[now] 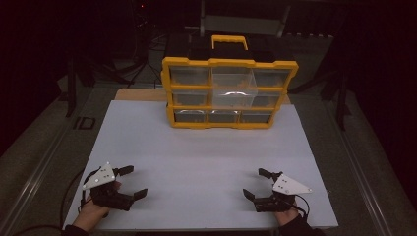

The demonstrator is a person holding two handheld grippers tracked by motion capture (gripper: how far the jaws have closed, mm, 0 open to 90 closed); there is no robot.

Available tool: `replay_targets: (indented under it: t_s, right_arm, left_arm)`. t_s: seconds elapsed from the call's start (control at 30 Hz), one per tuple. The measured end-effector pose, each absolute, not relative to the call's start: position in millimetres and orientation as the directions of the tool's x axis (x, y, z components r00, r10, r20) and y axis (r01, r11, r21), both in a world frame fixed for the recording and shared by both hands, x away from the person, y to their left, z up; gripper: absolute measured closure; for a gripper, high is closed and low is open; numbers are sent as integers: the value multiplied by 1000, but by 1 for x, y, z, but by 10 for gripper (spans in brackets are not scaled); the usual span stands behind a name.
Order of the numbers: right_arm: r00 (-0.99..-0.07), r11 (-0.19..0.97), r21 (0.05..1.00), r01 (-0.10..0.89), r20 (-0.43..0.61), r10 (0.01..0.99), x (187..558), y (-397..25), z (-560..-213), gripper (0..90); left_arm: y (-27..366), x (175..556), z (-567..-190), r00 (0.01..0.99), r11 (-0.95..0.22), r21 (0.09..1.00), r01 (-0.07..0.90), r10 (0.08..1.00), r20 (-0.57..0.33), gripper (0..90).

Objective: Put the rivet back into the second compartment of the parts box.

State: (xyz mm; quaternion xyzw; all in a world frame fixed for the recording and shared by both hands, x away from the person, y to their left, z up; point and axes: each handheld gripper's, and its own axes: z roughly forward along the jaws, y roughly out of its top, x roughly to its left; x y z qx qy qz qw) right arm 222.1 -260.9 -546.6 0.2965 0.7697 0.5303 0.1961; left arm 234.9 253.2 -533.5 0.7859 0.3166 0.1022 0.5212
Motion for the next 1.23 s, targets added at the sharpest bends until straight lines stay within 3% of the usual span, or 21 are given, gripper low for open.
replay_targets:
  t_s: [0.6,1.23]
  right_arm:
    - [-742,265,933,241,1,670,222,-261,-545,97]
    - [-743,272,930,248,2,669,223,-260,-547,97]
  left_arm:
    - [259,233,-550,739,-308,864,399,665,-105,4]
    - [265,231,-549,735,-287,870,400,667,-118,4]
